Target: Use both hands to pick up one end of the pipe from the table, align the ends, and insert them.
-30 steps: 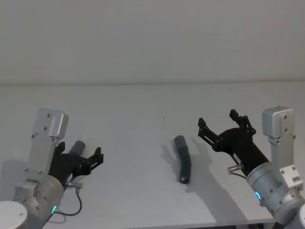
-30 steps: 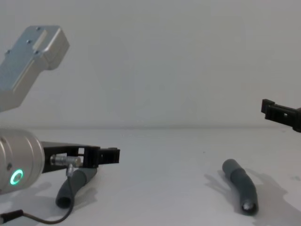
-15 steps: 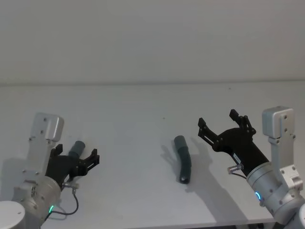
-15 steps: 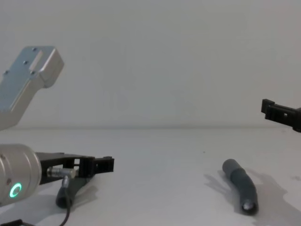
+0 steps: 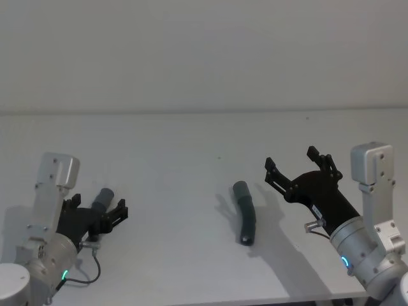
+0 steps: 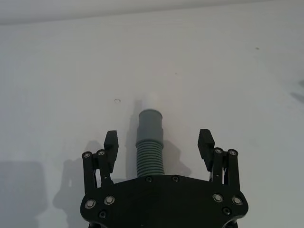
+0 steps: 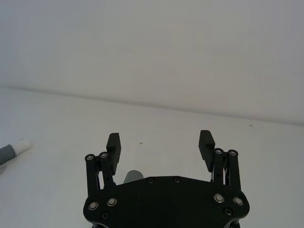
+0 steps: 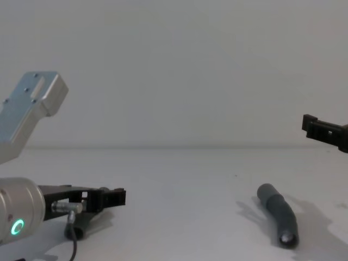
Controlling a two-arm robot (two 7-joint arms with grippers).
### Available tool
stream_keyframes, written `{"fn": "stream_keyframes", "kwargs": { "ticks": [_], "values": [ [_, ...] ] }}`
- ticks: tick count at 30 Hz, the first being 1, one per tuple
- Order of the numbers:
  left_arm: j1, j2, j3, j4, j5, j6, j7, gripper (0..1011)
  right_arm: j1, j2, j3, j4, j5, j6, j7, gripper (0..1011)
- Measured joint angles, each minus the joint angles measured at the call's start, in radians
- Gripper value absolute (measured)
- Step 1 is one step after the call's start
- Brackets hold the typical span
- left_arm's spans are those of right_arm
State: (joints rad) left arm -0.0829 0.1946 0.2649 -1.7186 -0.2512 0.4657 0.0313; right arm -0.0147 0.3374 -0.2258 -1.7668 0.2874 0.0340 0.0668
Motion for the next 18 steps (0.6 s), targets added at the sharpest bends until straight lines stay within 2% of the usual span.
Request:
{"fn": "stream_keyframes", "kwargs": {
  "ticks": [9,18],
  "values": [
    [-0.036,-0.009,-0.009,0.052,-0.007,0.004,-0.021,1001,0.0,0.0,0.0,0.0,0.0,0.0,0.0,1000],
    [-0.071,-0.015,-0.013,0.092,-0.011,0.034,-0.042,1001,0.0,0.0,0.0,0.0,0.0,0.0,0.0,1000]
  ]
}}
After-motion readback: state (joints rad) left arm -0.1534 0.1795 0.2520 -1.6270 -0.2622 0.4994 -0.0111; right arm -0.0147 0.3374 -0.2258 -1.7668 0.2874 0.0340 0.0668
